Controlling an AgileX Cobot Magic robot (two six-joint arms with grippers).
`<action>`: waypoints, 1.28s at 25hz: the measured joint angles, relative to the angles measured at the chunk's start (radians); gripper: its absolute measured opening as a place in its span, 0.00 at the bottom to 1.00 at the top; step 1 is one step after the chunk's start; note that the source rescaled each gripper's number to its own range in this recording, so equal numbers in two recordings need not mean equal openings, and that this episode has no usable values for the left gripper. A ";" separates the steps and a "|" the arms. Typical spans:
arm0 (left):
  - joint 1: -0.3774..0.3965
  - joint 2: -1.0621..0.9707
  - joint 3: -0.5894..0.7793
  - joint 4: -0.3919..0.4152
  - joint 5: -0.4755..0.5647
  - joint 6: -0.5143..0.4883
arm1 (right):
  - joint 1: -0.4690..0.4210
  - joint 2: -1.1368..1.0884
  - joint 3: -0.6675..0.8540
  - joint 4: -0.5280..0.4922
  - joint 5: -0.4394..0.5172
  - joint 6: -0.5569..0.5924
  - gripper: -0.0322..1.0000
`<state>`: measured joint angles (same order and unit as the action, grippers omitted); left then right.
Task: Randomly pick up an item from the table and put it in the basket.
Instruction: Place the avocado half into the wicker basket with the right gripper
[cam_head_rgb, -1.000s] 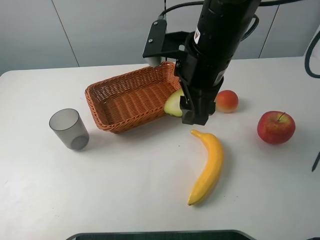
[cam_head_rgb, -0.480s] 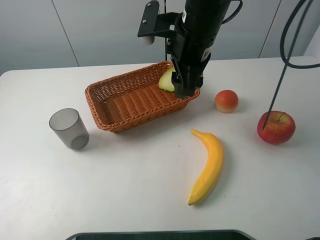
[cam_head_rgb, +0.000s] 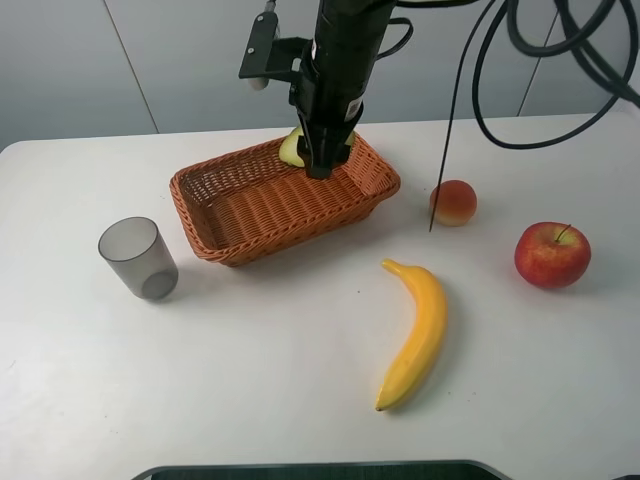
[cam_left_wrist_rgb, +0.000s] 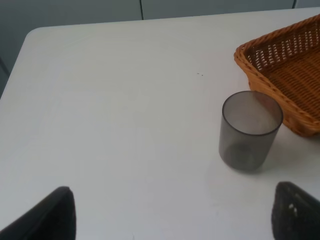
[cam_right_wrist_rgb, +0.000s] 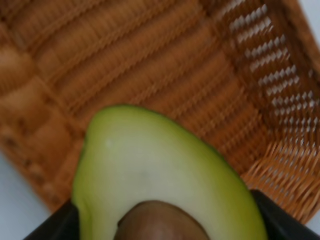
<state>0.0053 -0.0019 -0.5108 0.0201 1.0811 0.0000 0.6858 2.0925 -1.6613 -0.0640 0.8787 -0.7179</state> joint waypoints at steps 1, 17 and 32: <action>0.000 0.000 0.000 0.000 0.000 0.000 | 0.000 0.010 0.000 0.000 -0.028 0.000 0.05; 0.000 0.000 0.000 0.000 0.000 0.000 | -0.002 0.105 0.000 -0.002 -0.204 0.009 0.07; 0.000 0.000 0.000 0.000 0.000 0.000 | -0.002 0.041 0.000 0.003 -0.168 0.164 0.99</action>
<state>0.0053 -0.0019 -0.5108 0.0201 1.0811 0.0000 0.6837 2.1337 -1.6613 -0.0606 0.7111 -0.5543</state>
